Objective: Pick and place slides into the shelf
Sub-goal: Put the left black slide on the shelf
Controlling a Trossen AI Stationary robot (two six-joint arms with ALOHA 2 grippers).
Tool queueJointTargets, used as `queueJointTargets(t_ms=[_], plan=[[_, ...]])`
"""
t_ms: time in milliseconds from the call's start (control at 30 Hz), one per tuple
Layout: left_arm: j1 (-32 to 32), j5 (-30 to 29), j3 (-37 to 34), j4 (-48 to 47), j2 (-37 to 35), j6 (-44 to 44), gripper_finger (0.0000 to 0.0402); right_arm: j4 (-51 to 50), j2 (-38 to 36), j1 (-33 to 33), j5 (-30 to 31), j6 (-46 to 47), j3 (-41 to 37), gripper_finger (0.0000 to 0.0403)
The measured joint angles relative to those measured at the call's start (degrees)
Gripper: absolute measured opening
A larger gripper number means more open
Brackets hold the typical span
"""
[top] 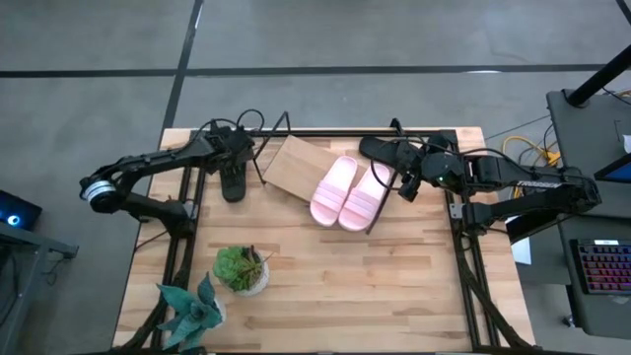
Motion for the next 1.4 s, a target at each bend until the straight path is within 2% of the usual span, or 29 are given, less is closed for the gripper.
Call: queueJointTargets(t_ms=[233,633,867,1000,1100,1167,1300,1400], plan=[[0.09,-1.46,0.00,0.66,1.96,1.41,0.0189,-0.02,0.00,0.00,-0.02,-0.04,0.00,0.0228],[0.05,-0.69,0.65,-1.68,-2.17,1.12,0.0189,-0.02,0.00,0.00,-0.04,-0.15,0.00,0.0228],[0.05,5.94,1.51,-3.18,-10.58,0.95,0.0189,-0.02,0.00,0.00,-0.07,0.02,0.00,0.0228],[0.22,6.54,1.51,-4.71,-15.20,1.05,0.0189,0.02,0.00,0.00,-0.07,0.02,0.00,0.0228],[2.33,9.91,1.49,-6.44,-17.27,1.98,0.0189,0.17,0.00,0.00,-0.07,0.34,0.00,0.0228],[4.38,13.13,1.41,-7.90,-17.34,2.40,0.0189,0.39,0.00,0.00,-0.07,0.46,0.00,0.0228],[8.39,13.98,0.65,-8.87,-14.46,2.68,0.0189,1.75,0.00,0.00,-0.07,0.44,0.00,0.0228],[8.62,14.66,0.21,-8.07,-11.94,3.60,0.0189,1.70,0.00,0.00,-0.07,0.37,0.00,0.0228]])
